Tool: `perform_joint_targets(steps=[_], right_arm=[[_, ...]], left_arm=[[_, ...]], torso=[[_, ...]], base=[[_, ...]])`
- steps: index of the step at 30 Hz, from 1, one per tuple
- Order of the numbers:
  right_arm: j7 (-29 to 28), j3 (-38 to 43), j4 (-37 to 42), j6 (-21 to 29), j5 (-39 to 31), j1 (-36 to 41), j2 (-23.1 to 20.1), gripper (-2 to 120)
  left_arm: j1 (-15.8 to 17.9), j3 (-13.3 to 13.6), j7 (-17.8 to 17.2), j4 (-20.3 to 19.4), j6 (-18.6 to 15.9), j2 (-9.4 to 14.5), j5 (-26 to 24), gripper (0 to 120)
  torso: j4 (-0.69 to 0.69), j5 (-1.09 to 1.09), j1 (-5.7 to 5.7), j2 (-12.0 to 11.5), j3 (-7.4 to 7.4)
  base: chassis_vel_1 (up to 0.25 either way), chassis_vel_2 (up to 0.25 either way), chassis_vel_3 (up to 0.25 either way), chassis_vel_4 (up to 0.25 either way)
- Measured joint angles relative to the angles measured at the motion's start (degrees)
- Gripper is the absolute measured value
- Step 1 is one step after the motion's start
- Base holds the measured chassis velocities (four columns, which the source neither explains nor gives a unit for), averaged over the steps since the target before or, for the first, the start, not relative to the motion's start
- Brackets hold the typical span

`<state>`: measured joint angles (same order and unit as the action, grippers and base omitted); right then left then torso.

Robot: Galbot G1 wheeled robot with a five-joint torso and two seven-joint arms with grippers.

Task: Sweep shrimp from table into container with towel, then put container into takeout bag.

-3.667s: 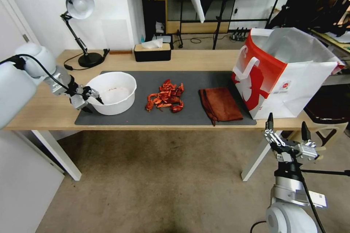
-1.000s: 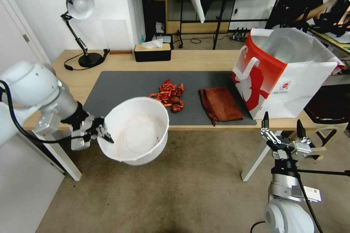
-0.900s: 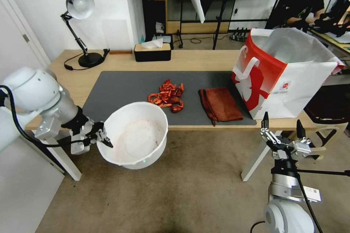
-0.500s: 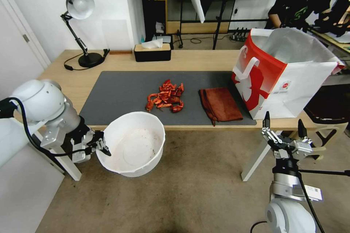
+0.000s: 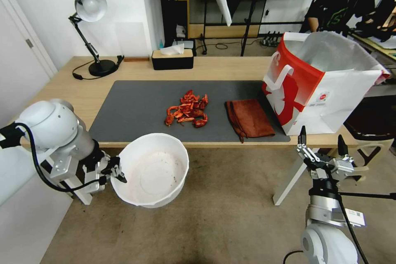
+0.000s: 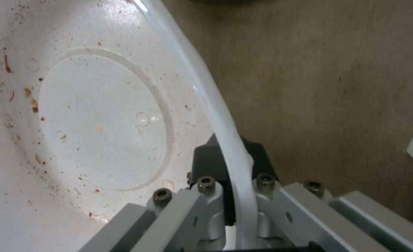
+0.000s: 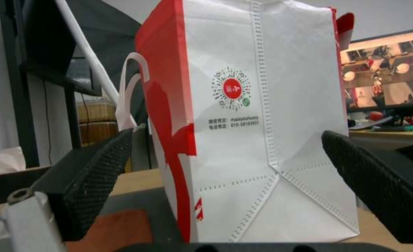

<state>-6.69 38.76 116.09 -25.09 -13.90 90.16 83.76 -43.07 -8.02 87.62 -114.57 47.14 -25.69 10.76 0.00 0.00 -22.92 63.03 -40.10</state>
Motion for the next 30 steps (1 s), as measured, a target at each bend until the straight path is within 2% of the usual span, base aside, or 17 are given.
perform_joint_targets(steps=[11,17,30], right_arm=[[-0.1,0.6,-0.2,0.0,-0.2,0.0,-0.1,100],[-0.1,1.2,-0.2,0.2,-0.5,0.1,-0.3,100],[-0.2,1.3,-0.1,0.3,-0.7,0.0,-0.2,100]], left_arm=[[-2.1,-0.1,0.0,0.5,0.0,-3.0,2.0,0],[-3.7,0.1,0.0,1.0,0.0,-5.4,3.4,0],[-5.4,0.0,0.0,2.7,0.0,-7.9,5.1,0]], torso=[[-0.01,0.00,0.00,0.0,0.00],[0.00,0.00,0.00,0.0,0.00],[0.00,-0.01,0.00,0.0,0.00]], base=[[0.000,0.000,0.000,0.000],[0.000,0.000,0.000,0.000],[0.000,0.000,0.000,0.000]])
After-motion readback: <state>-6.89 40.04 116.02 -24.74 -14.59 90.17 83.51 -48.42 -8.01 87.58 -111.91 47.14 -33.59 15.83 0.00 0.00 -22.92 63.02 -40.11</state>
